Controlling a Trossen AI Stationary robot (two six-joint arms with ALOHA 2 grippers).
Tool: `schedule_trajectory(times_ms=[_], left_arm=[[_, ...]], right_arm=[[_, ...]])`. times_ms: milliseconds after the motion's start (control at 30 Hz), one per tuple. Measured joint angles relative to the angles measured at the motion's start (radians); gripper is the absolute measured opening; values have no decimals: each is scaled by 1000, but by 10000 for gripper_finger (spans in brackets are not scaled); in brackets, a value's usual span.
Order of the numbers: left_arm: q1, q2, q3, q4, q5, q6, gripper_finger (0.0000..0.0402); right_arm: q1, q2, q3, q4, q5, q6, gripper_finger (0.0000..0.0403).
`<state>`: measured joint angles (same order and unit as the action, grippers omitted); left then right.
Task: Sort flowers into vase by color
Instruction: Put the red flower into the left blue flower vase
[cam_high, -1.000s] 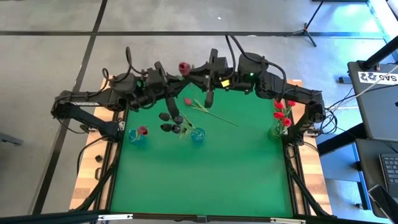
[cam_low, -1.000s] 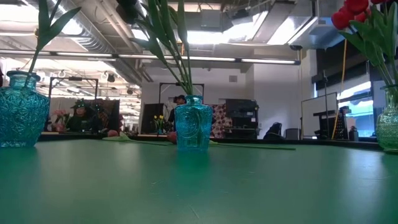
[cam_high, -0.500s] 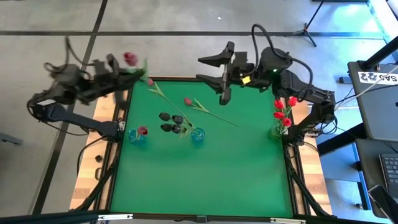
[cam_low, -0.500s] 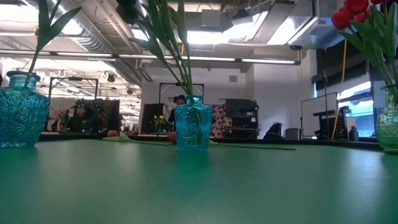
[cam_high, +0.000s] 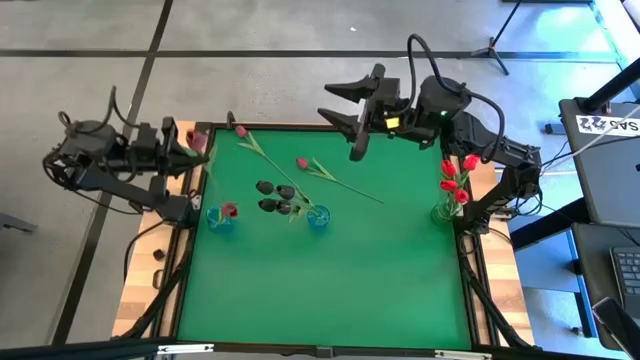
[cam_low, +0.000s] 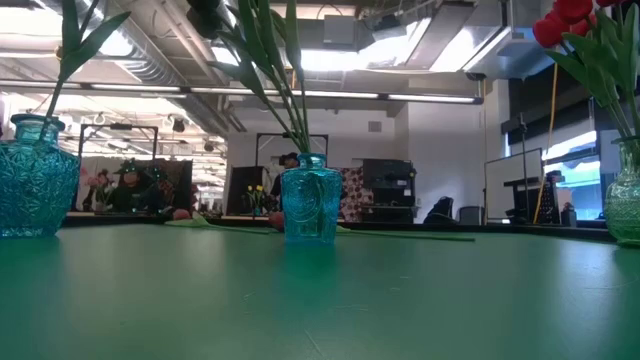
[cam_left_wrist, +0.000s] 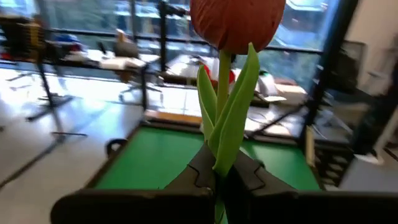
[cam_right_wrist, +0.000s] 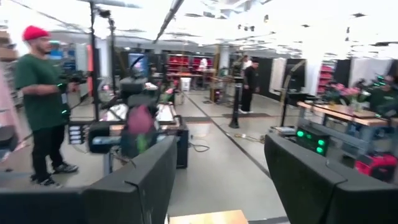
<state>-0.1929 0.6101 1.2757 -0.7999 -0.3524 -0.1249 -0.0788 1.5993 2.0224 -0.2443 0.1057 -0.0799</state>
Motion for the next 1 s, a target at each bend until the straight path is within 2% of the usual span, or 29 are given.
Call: schedule_trajectory(times_ms=[233, 500, 733, 867, 1000], left_arm=[[-5, -170, -170, 3, 72, -4, 3], [-5, -335, -278, -2, 181, -4, 3], [-4, -431, -349, -5, 179, 1, 3], [-4, -441, -361, -35, 156, 4, 3], [-4, -441, -361, 2, 133, 39, 3]], right_arm=[[0, 0, 0, -15, 89, 71, 241], [0, 0, 0, -83, 179, 166, 241], [0, 0, 0, -85, 245, 179, 241], [0, 0, 0, -85, 253, 181, 241], [0, 0, 0, -85, 253, 190, 241]])
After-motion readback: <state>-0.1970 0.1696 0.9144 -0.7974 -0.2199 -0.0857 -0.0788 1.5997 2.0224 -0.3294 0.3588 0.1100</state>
